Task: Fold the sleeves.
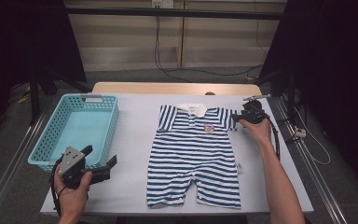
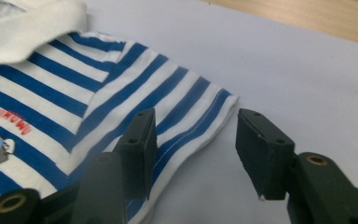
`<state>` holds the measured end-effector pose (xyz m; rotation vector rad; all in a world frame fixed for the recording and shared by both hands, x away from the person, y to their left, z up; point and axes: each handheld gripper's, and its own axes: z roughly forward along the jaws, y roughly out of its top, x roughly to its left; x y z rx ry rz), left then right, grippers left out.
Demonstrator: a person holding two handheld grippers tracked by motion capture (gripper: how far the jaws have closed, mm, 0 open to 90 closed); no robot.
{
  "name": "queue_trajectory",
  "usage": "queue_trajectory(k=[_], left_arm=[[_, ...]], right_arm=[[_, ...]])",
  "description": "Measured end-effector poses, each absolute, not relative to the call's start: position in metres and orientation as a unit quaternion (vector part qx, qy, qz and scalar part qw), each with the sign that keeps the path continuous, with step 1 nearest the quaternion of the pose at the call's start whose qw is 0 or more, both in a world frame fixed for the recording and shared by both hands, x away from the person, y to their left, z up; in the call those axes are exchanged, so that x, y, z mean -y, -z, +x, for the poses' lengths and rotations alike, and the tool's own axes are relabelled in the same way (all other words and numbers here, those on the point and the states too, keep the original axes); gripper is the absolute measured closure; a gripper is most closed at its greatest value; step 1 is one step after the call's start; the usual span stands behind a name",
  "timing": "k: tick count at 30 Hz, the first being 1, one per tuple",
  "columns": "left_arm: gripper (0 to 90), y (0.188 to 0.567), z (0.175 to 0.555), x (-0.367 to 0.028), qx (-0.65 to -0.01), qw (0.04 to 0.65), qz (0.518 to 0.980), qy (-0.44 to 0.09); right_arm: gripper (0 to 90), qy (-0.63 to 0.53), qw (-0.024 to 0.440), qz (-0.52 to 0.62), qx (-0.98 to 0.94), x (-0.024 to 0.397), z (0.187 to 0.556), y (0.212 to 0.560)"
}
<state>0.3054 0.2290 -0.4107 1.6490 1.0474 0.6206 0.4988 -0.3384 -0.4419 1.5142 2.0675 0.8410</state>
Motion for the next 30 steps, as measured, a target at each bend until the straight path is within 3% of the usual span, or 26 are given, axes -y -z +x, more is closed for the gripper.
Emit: queue_trajectory(k=[13,19,30], left_arm=[[3.8,0.412,0.307,-0.224,-0.430,0.520,0.694,-0.251],[3.7,0.412,0.307,-0.225,-0.431,0.519,0.695,-0.248],[3.8,0.412,0.308,-0.227,-0.436,0.521,0.690,-0.250]], right_arm=[[73.9,-0.299,0.197,0.566,-0.742,0.334,0.501,0.455],[86.5,-0.304,0.217,0.572,-0.731,0.332,0.503,0.457],[88.9,-0.329,0.253,0.565,-0.713,0.328,0.499,0.452]])
